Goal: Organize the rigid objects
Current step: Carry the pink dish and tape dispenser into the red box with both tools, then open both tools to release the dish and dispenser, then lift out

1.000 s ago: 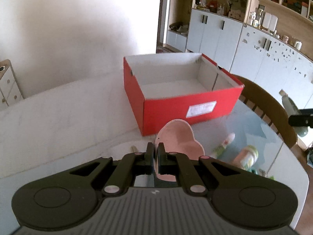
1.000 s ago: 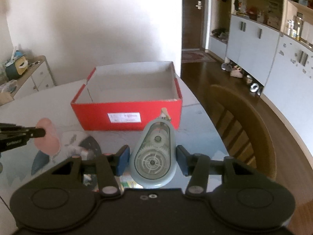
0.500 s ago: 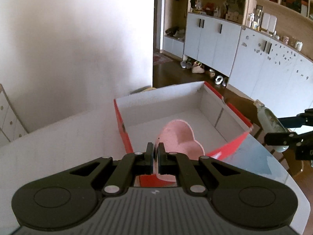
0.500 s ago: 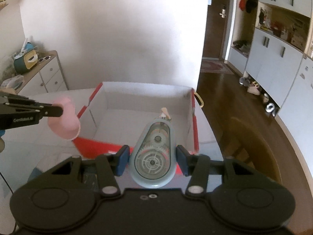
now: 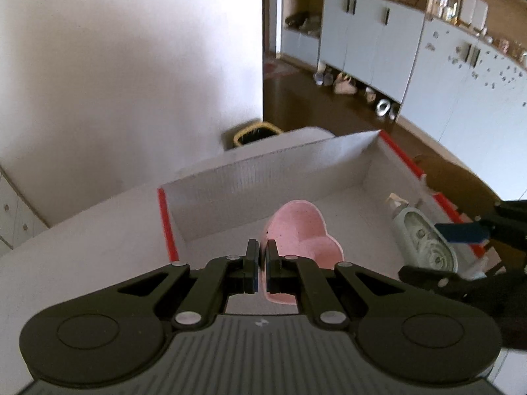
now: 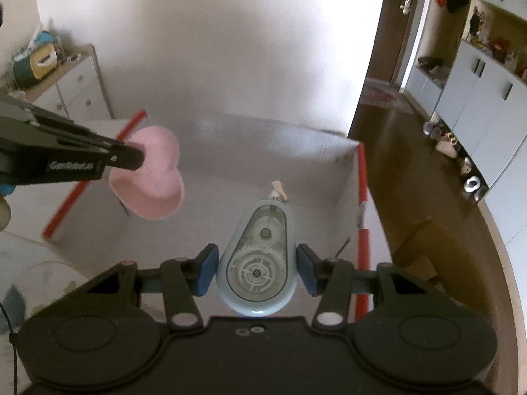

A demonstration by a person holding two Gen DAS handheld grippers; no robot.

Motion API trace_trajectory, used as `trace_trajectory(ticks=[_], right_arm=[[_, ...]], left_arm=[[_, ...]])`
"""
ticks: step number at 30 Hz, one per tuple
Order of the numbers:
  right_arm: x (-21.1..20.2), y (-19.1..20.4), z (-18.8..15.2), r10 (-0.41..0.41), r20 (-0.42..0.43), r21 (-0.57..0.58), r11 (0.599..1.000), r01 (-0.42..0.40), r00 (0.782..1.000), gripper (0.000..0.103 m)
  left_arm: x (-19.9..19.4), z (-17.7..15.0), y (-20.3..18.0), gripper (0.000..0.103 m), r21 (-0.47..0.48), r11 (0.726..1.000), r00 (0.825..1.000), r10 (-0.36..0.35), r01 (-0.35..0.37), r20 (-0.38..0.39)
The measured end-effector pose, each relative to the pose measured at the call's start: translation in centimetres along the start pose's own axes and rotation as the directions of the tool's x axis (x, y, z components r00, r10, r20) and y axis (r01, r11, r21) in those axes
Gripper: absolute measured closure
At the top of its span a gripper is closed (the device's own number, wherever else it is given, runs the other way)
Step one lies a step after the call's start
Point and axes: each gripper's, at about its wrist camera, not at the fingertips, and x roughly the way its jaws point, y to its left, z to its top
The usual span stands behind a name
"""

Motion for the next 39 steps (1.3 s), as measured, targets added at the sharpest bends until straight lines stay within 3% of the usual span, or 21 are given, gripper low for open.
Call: trace_trajectory(ticks=[10,21,28,39], right_arm=[[5.6,-0.2,1.4,0.022,-0.167,-0.039,0.999,-0.029,0.986,0.052],[7.5,0.2,1.3,0.018,-0.263,-0.025,0.999,-0.026,0.965,0.052],[7.6,-0.1,0.6,-0.006,-0.265,-0.014,1.000,0.002,0.964,0.049],[4.9,-0.1,1.0,0.008,-0.198,0.022,1.000,-0.004,0.980,0.040]], left_arm=[[7.3,1.7,-0.8,0.099,0.033,0.998,0.986,0.060,-0.055,-0.157],[11.4,1.9,-2.2,0.099,0.081,0.996,0.957,0.055,-0.033,-0.286],[11.9,2.4,-1.6,0.099,0.069,0.997,0.954,0.044,-0.025,-0.296],[9.0,2.4,-1.3,0.099,0.046,0.999,0.971,0.017,-0.006,-0.240]])
